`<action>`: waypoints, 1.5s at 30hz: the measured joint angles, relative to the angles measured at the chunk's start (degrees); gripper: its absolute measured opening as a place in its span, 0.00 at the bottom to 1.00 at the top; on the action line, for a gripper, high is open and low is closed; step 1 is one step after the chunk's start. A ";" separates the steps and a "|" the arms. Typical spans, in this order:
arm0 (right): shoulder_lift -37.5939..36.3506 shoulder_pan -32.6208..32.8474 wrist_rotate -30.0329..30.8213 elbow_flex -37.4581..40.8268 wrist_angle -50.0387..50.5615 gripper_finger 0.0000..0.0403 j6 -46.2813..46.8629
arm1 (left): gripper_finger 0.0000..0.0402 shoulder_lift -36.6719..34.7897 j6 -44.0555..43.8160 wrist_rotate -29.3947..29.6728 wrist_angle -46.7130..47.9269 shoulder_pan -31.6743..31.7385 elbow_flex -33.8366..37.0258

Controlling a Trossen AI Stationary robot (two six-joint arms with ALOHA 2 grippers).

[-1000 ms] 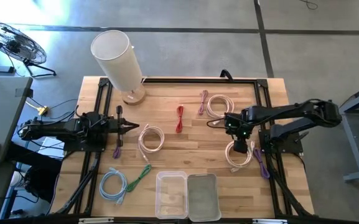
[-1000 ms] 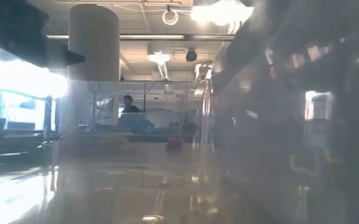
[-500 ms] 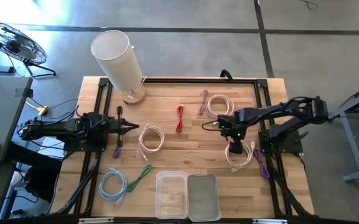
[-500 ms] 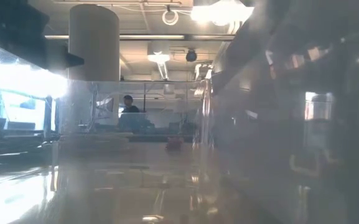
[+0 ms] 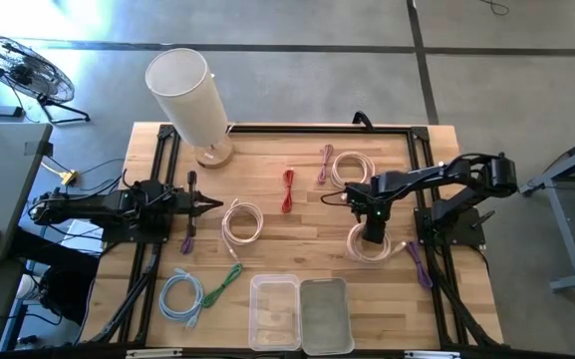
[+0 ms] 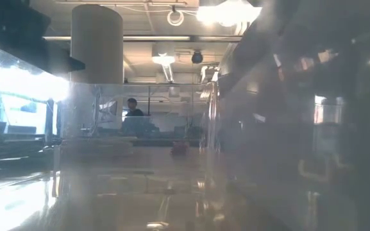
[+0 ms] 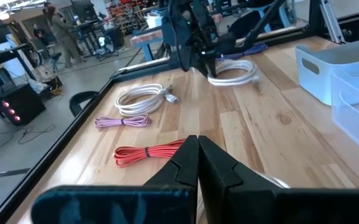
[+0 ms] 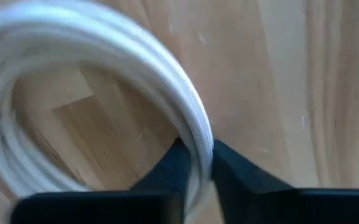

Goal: Pick & Place USB Port
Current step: Put the bottom right pink HDMI cable into the transparent bin

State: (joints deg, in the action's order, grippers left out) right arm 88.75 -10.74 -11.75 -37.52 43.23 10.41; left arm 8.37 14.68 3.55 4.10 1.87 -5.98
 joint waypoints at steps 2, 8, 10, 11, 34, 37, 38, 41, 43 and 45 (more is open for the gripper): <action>-0.04 0.30 0.70 0.00 0.00 0.08 1.17 | 0.00 -0.01 0.00 0.00 1.22 0.00 -0.02; -0.39 1.78 4.26 -1.89 0.82 0.08 2.64 | 0.00 0.02 -0.70 -0.22 4.17 0.00 -0.02; -1.03 2.39 7.58 -3.86 0.27 0.08 2.56 | 0.00 0.02 -3.01 -1.06 2.77 0.00 -0.02; -1.18 2.73 9.29 -5.05 0.81 0.08 2.95 | 0.00 0.02 -4.30 -1.64 1.49 0.00 -0.02; -8.33 24.17 30.81 -41.02 6.25 0.07 9.60 | 0.18 0.19 -18.01 -4.38 -35.28 0.00 -0.35; -8.33 24.05 30.85 -43.05 5.59 0.07 6.33 | 0.30 1.47 -18.39 -5.59 -35.26 0.00 -2.35; -8.31 23.74 30.82 -43.89 5.46 0.07 5.33 | 0.34 2.13 -18.20 -5.80 -35.26 0.00 -3.37; -8.37 22.43 30.99 -46.00 3.69 0.07 1.88 | 0.45 5.40 -17.30 -7.51 -34.55 0.00 -8.24; -8.37 21.64 31.76 -47.28 3.89 0.07 -0.55 | 0.50 8.63 -14.39 -9.76 -31.78 0.00 -13.14; -8.35 20.88 32.45 -48.24 3.49 0.07 -2.82 | 0.51 12.70 -11.64 -11.64 -27.23 0.00 -19.34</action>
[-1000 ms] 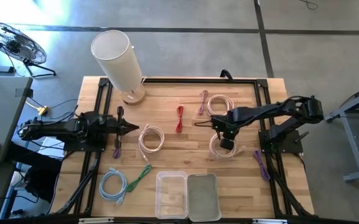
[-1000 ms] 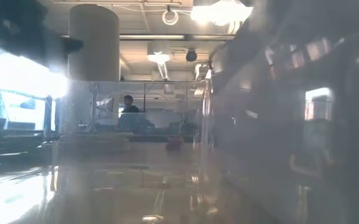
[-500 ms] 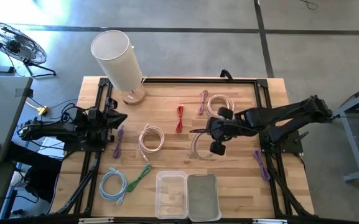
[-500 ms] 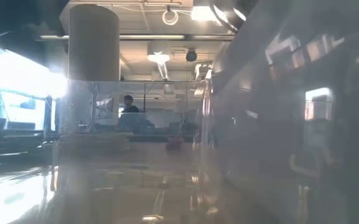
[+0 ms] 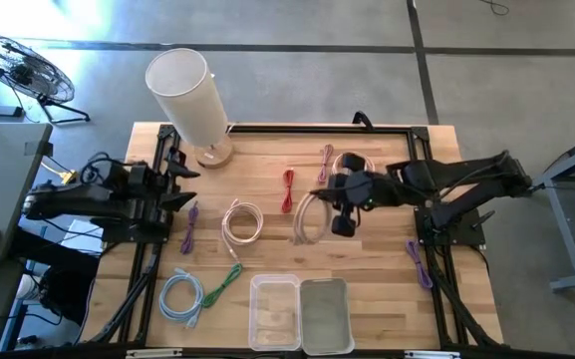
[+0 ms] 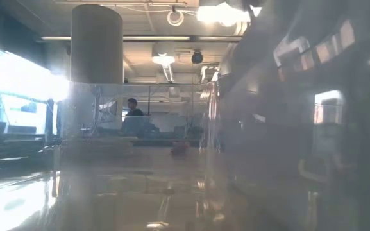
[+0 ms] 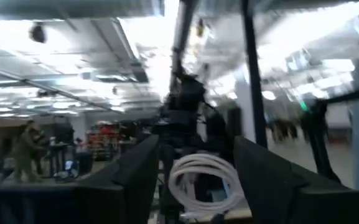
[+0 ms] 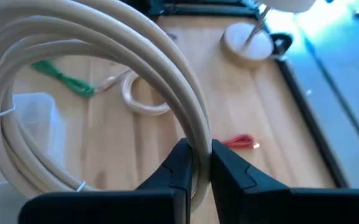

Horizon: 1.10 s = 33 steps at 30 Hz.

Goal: Pick & Place USB Port
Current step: Put the bottom right pink HDMI cable into the transparent bin

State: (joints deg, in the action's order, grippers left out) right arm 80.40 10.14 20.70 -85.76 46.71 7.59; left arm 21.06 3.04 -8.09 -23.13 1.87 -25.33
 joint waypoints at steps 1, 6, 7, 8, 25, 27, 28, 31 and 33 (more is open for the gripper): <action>-0.02 -0.38 0.07 -0.46 -0.65 0.07 -1.07 | 0.52 2.37 1.22 -0.38 2.75 -0.04 -3.45; -0.01 -1.58 0.40 -3.56 -2.15 0.07 -6.54 | 0.52 14.62 8.68 -0.06 19.38 -0.02 -22.72; -0.02 -1.66 0.44 -4.26 -2.90 0.07 -7.38 | 0.52 16.94 9.82 0.11 22.36 -0.02 -26.42; 0.00 -1.77 0.42 -5.06 -3.69 0.07 -8.17 | 0.52 19.42 10.49 0.27 25.14 -0.02 -30.03; 0.39 -1.74 10.13 -11.78 -10.95 0.07 -23.82 | 0.52 48.26 1.19 -1.87 36.66 0.02 -56.39; 0.57 -1.75 13.23 -11.78 -11.18 0.07 -25.58 | 0.52 49.44 1.08 -2.43 36.40 0.02 -56.77; 0.77 -1.77 14.11 -11.78 -11.05 0.07 -26.19 | 0.52 49.98 0.89 -2.67 36.22 0.00 -56.90; 0.94 -1.76 16.21 -11.78 -10.71 0.07 -27.47 | 0.52 50.91 -0.54 -2.96 36.24 0.02 -56.96; 0.94 -1.76 16.69 -11.78 -10.47 0.07 -28.43 | 0.52 51.21 -1.02 -2.98 36.18 0.02 -56.96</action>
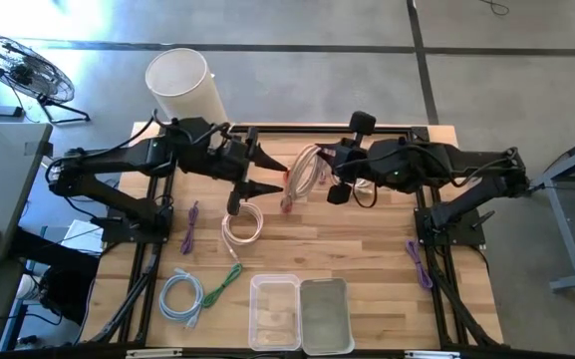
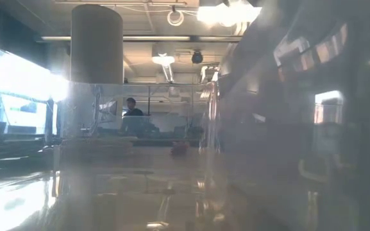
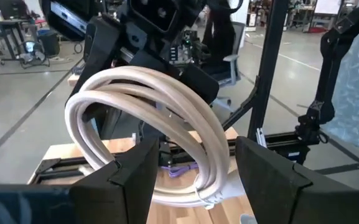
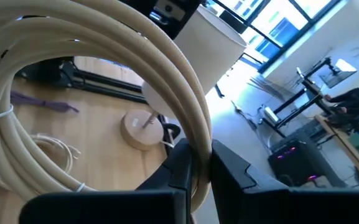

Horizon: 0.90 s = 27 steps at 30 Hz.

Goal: Pick & Place USB Port
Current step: Put the bottom right pink HDMI cable into the transparent bin

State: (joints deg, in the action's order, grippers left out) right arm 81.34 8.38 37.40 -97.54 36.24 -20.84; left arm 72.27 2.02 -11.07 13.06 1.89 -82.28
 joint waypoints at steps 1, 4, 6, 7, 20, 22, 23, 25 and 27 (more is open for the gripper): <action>0.12 0.00 0.43 0.00 -0.06 0.07 -0.20 | 0.52 0.00 -0.35 0.01 -0.01 0.00 0.00; 0.59 0.02 2.34 0.00 -0.02 0.07 -1.01 | 0.52 0.00 -0.73 0.07 -0.14 0.02 0.00; 1.21 0.02 2.31 0.00 0.11 0.07 -1.82 | 0.52 0.00 -1.03 1.01 -0.04 0.02 0.00; 1.58 0.02 2.25 0.00 0.13 0.07 -2.34 | 0.52 0.00 -1.07 1.37 -0.04 0.02 0.00; 4.48 0.80 4.44 0.07 -0.83 0.07 -5.53 | 0.52 0.00 -2.70 1.72 1.62 0.03 0.00; 4.48 1.83 6.91 0.07 -1.07 0.07 -7.16 | 0.52 0.00 -2.99 2.17 2.23 0.04 0.00; 4.48 2.47 8.26 0.07 -1.09 0.07 -8.17 | 0.52 0.00 -3.42 2.55 2.62 0.04 0.00; 4.48 3.66 10.36 0.07 -1.21 0.07 -9.44 | 0.52 0.00 -3.84 3.25 3.18 0.03 0.00; 4.48 4.45 11.21 0.07 -1.61 0.07 -10.53 | 0.52 -0.02 -3.85 3.77 3.73 0.00 0.00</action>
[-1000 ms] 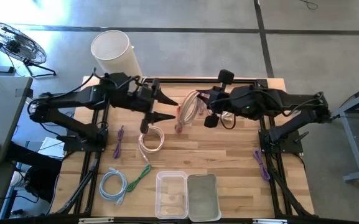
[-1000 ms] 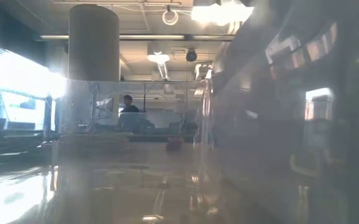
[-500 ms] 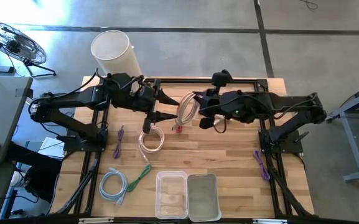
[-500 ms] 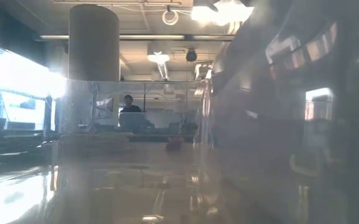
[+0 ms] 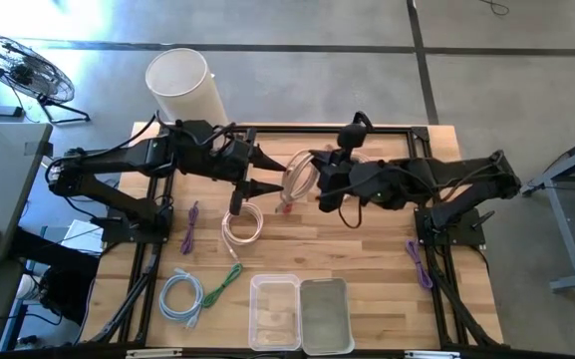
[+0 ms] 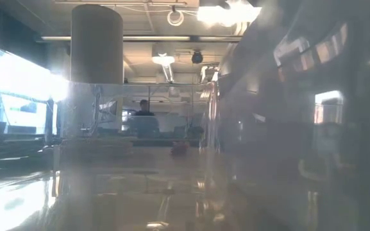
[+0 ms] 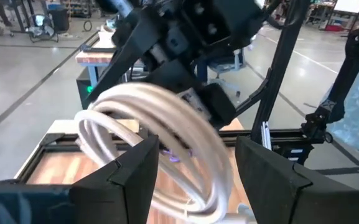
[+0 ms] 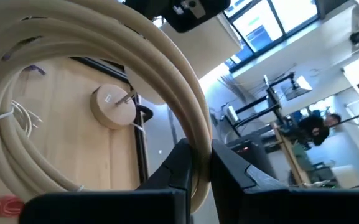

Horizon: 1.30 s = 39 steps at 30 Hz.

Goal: Pick & Place USB Port
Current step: Put the bottom right pink HDMI cable into the transparent bin

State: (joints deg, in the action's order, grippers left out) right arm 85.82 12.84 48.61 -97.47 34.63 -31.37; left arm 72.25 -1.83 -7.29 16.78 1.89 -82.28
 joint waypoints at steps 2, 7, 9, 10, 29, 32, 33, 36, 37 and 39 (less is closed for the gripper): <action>0.02 0.66 1.26 0.04 -0.98 0.07 -1.06 | 0.52 0.00 -0.03 0.14 -0.01 0.00 0.00; 0.04 1.22 2.34 0.04 -3.33 0.07 -3.48 | 0.52 -0.07 -0.17 0.14 -0.20 0.00 0.00; 0.04 1.38 3.07 0.04 -3.41 0.07 -3.57 | 0.52 -0.07 -0.15 0.16 -0.16 0.00 0.00; 0.04 1.45 3.64 0.04 -3.29 0.07 -3.57 | 0.52 -0.07 -0.11 0.23 -0.11 0.02 0.00; 0.04 2.29 7.23 0.02 1.19 0.06 -1.01 | 0.52 -0.94 1.35 -1.16 0.19 0.00 0.04; 0.13 2.63 7.18 0.02 -1.43 0.06 -3.58 | 0.52 -0.94 1.36 -1.15 1.39 0.00 0.04; 0.13 2.81 7.18 0.02 -1.82 0.06 -4.35 | 0.52 -0.92 1.36 -1.14 1.71 0.00 0.04; 0.13 3.41 6.45 0.02 -2.56 0.06 -6.48 | 0.52 -0.92 1.36 -1.13 1.92 0.00 0.04; 0.16 3.61 6.37 0.02 -2.81 0.06 -6.93 | 0.52 -0.92 1.40 -1.13 2.14 0.00 0.04; 0.17 3.92 6.35 0.02 -2.88 0.06 -7.42 | 0.52 -0.92 1.46 -1.11 2.86 0.00 0.04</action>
State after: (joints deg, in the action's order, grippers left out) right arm 86.00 16.75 54.96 -97.45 31.75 -38.79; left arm 71.33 -0.37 -8.40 19.64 1.89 -82.24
